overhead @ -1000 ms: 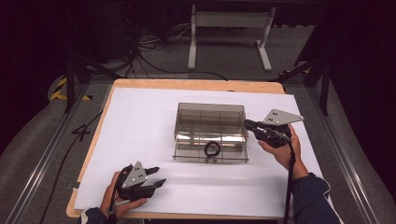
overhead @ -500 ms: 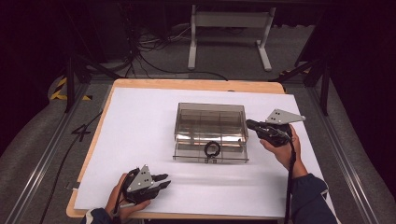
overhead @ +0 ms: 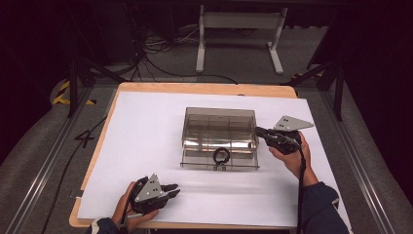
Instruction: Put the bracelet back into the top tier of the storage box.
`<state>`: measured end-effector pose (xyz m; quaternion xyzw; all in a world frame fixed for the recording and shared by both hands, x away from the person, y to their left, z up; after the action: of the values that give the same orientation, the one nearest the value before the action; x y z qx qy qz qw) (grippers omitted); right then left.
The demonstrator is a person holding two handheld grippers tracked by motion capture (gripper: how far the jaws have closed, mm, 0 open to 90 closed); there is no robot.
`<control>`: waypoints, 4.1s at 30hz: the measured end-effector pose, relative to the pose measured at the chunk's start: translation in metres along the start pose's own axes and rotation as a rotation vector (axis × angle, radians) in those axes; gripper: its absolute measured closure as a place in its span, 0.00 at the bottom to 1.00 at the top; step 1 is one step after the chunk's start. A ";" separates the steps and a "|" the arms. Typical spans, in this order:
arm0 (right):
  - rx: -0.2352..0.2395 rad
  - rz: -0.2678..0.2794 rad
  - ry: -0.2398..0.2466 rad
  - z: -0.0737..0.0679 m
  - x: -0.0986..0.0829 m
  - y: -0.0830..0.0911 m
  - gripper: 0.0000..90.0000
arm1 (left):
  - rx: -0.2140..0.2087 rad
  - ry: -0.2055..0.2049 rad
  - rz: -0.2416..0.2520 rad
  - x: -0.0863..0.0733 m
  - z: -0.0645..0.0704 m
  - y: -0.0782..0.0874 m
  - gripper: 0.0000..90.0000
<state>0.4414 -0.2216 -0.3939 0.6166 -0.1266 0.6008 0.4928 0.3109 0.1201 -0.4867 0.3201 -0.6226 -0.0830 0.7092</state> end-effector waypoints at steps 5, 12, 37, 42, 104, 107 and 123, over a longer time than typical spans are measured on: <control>-0.005 -0.001 -0.014 0.000 0.000 0.000 0.99 | 0.009 -0.014 0.003 0.005 0.002 -0.004 0.93; -0.011 0.010 -0.029 0.000 -0.001 0.000 1.00 | 0.020 -0.032 0.005 0.016 0.004 -0.015 0.97; -0.047 0.015 -0.008 -0.003 -0.001 0.000 1.00 | 0.071 -0.061 0.093 0.064 0.007 -0.060 0.99; -0.049 0.017 -0.007 -0.003 -0.001 0.000 1.00 | 0.088 -0.057 0.117 0.068 0.005 -0.062 0.99; -0.046 0.031 0.010 -0.010 -0.004 0.005 1.00 | 0.197 -0.070 0.179 0.089 -0.017 -0.084 0.99; -0.045 0.031 0.008 -0.010 -0.004 0.005 1.00 | 0.202 -0.067 0.177 0.090 -0.018 -0.086 0.99; -0.043 0.030 0.010 -0.010 -0.004 0.006 1.00 | 0.216 -0.060 0.189 0.093 -0.024 -0.095 0.99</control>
<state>0.4300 -0.2184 -0.3970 0.6009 -0.1460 0.6084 0.4974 0.3800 0.0061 -0.4628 0.3317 -0.6763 0.0420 0.6563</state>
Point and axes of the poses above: each handheld gripper's, and its own axes: y roughly backward along the jaws, x roughly out of its top, z roughly to its right, the point moved 6 cm from there along -y, roughly forward along the jaws, and after that the axes turned 7 degrees about -x, right-handed, at the moved point
